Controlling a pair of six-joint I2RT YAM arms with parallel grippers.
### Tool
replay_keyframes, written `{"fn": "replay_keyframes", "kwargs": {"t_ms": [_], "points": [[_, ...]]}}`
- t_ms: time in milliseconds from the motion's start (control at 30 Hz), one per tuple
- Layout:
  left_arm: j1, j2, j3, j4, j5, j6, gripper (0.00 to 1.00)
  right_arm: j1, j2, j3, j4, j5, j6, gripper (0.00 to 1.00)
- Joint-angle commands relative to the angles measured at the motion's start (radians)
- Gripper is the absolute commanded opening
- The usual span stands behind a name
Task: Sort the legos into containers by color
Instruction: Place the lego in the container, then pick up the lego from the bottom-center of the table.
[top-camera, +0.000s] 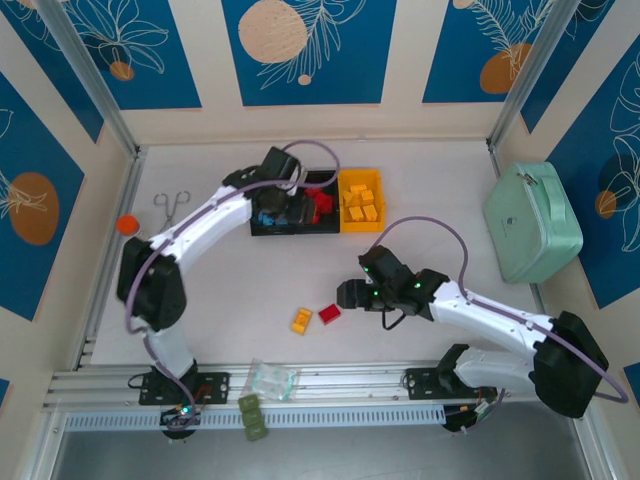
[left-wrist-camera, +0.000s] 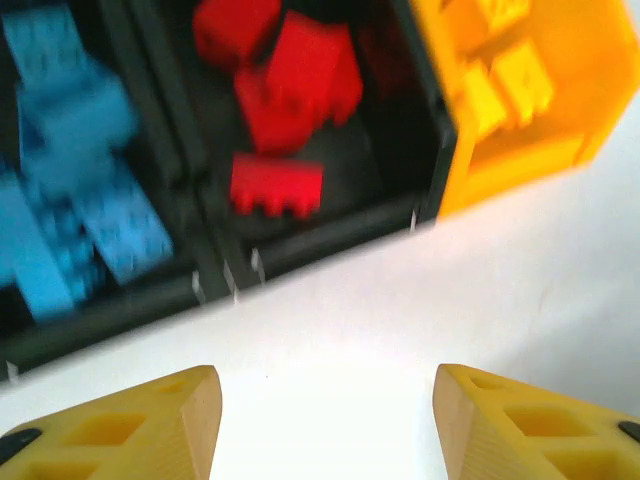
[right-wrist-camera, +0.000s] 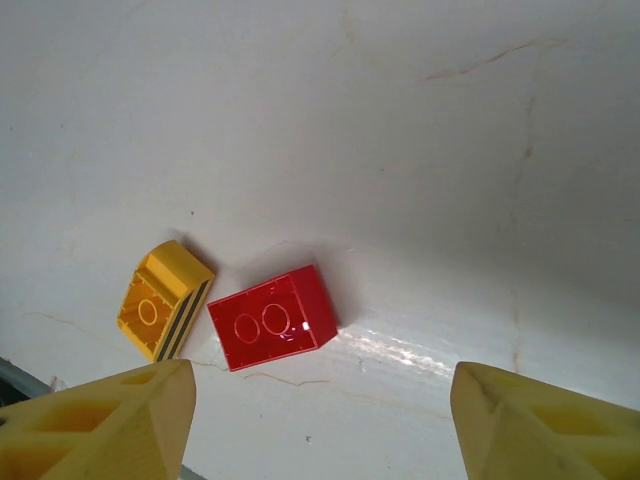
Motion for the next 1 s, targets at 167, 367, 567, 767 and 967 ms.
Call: {"fn": "replay_keyframes", "kwargs": {"t_ms": [167, 367, 567, 767, 967], "points": [[0.007, -0.407, -0.557, 0.240, 0.057, -0.163, 0.60, 0.094, 0.160, 0.134, -0.099, 0.093, -0.080, 0.82], [0.007, -0.619, -0.834, 0.329, 0.086, -0.291, 0.62, 0.134, 0.268, 0.196, -0.142, 0.137, -0.131, 0.85], [0.008, -0.701, -0.923, 0.319, 0.066, -0.326, 0.62, 0.174, 0.361, 0.245, -0.136, 0.126, -0.167, 0.85], [0.010, -0.692, -0.918, 0.323, 0.067, -0.331, 0.62, 0.200, 0.453, 0.295, -0.143, 0.131, -0.188, 0.83], [0.011, -0.685, -0.940, 0.376, 0.107, -0.356, 0.62, 0.205, 0.492, 0.306, -0.143, 0.137, -0.192, 0.74]]}}
